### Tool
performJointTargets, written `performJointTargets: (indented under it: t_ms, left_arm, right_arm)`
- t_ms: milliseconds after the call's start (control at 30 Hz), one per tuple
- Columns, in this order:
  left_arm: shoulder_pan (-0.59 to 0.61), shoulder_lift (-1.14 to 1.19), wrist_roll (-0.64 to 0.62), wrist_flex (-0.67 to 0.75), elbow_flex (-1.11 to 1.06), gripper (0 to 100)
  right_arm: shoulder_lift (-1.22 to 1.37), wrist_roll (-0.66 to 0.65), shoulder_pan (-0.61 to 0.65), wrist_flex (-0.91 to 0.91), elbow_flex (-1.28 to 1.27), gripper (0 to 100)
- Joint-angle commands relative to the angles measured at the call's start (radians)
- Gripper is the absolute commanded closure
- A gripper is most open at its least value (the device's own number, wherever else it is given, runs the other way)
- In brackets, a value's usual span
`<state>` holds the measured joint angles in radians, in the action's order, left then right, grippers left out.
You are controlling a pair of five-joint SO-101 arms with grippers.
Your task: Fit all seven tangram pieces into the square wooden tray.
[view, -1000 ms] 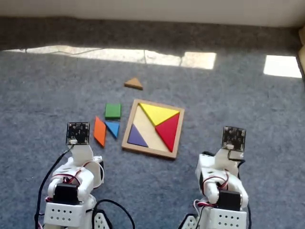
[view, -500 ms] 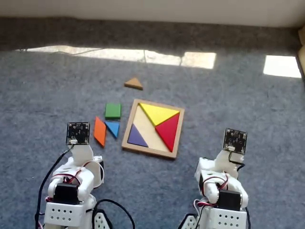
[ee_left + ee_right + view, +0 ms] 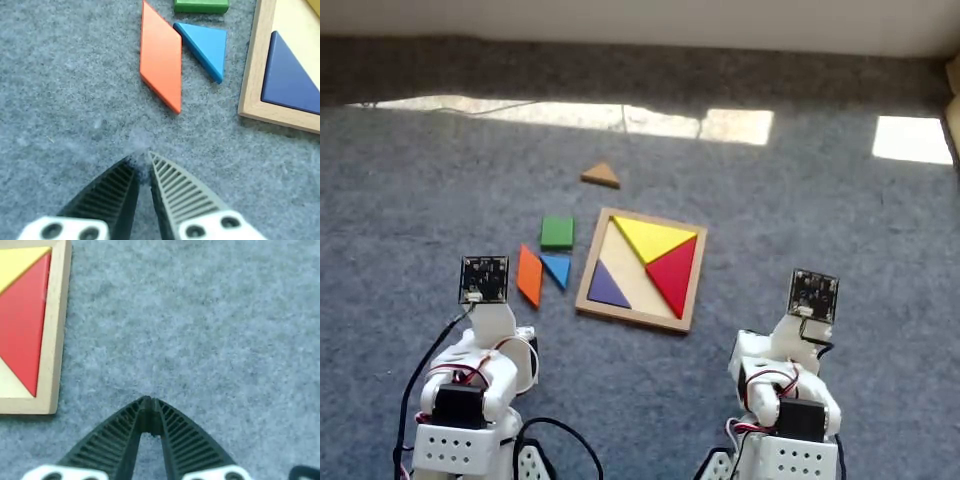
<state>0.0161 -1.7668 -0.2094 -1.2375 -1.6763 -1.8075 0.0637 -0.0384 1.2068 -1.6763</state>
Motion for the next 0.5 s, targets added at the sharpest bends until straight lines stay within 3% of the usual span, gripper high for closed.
performJointTargets:
  t_ms: [0,467]
  left_arm:
    - [0.001,-0.042,0.000,-0.005,-0.021,100]
    - [0.031,-0.042,0.005,0.005,0.131,100]
  right_arm:
    - [-0.010,0.012,-0.008,0.008,-0.093,98.6]
    - [-0.010,0.012,-0.008,0.008,-0.093,98.6]
